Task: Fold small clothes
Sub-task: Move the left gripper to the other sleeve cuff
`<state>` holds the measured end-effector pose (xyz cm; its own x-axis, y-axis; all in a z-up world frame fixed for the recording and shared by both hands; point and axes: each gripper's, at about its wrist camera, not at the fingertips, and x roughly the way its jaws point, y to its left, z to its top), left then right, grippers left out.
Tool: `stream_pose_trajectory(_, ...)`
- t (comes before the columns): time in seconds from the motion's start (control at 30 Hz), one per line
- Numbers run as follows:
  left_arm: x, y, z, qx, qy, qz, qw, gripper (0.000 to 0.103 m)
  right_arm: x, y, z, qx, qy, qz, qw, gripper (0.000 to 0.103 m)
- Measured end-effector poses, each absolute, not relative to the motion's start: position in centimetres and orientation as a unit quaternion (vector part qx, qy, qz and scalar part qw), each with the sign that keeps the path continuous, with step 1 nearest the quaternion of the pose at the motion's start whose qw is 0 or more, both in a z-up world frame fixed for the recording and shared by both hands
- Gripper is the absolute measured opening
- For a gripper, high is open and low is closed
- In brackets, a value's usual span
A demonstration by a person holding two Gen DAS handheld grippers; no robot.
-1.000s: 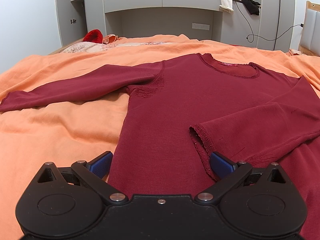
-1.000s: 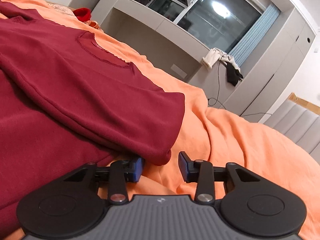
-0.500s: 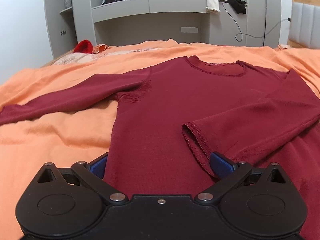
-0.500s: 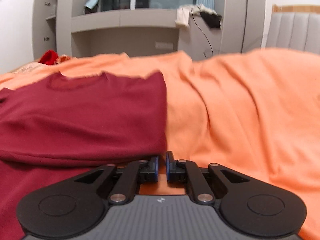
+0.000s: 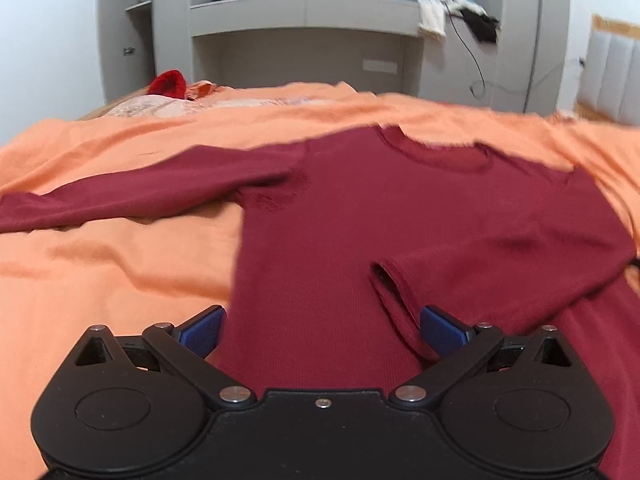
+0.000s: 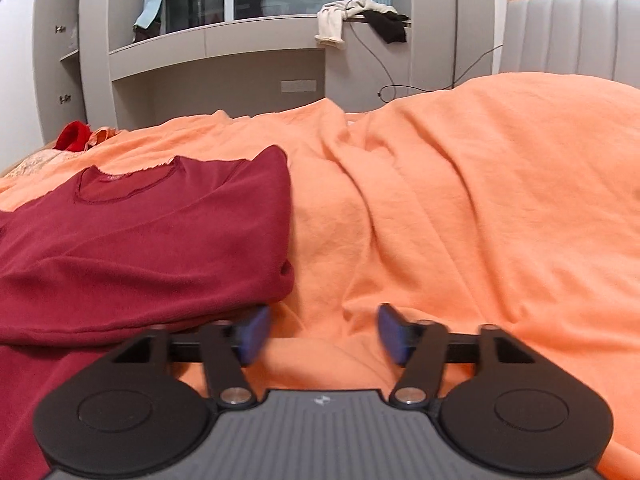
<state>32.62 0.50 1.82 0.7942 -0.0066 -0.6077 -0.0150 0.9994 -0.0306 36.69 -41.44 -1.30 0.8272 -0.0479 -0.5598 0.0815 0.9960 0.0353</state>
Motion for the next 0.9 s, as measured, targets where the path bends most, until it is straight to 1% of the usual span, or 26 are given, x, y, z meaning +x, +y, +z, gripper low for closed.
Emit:
stream_pose_trajectory(0.07, 32.4, 2.0, 2.5, -0.027, 0.305, 0.022, 0.952, 0.102, 36.1, -41.6, -0.8, 0.035, 0.288, -0.033, 0.956, 0.091)
stream_pose_trajectory(0.13, 32.2, 4.0, 3.0, -0.039, 0.29, 0.05, 0.955, 0.102, 35.5, -41.5, -0.4, 0.048, 0.279, -0.024, 0.959, 0.099)
stream_pose_trajectory(0.17, 32.2, 5.2, 3.2, -0.049, 0.286, 0.065, 0.955, 0.102, 35.2, -41.5, -0.2, 0.054, 0.276, -0.018, 0.96, 0.102)
stream_pose_trajectory(0.3, 31.8, 10.2, 3.2, -0.104, 0.285, 0.108, 0.947, 0.102, 33.9, -40.6, 0.4, 0.06, 0.265, 0.008, 0.962, 0.103)
stream_pose_trajectory(0.4, 31.2, 13.3, 2.7, -0.125, 0.285, 0.135, 0.941, 0.102, 33.0, -39.3, 0.7, 0.048, 0.255, 0.028, 0.965, 0.103)
stream_pose_trajectory(0.5, 30.6, 16.1, 2.6, -0.137, 0.27, 0.17, 0.938, 0.102, 32.1, -37.8, 1.1, 0.041, 0.24, 0.051, 0.969, 0.103)
stream_pose_trajectory(0.63, 30.1, 20.3, 2.5, -0.192, 0.246, 0.205, 0.928, 0.102, 30.8, -36.0, 2.1, 0.048, 0.211, 0.094, 0.972, 0.103)
stream_pose_trajectory(0.77, 31.1, 24.2, 2.2, -0.241, 0.228, 0.215, 0.919, 0.102, 29.9, -34.5, 2.8, 0.052, 0.189, 0.138, 0.971, 0.103)
stream_pose_trajectory(0.9, 33.2, 27.6, 2.0, -0.273, 0.22, 0.21, 0.912, 0.102, 29.5, -33.1, 2.9, 0.023, 0.17, 0.161, 0.972, 0.103)
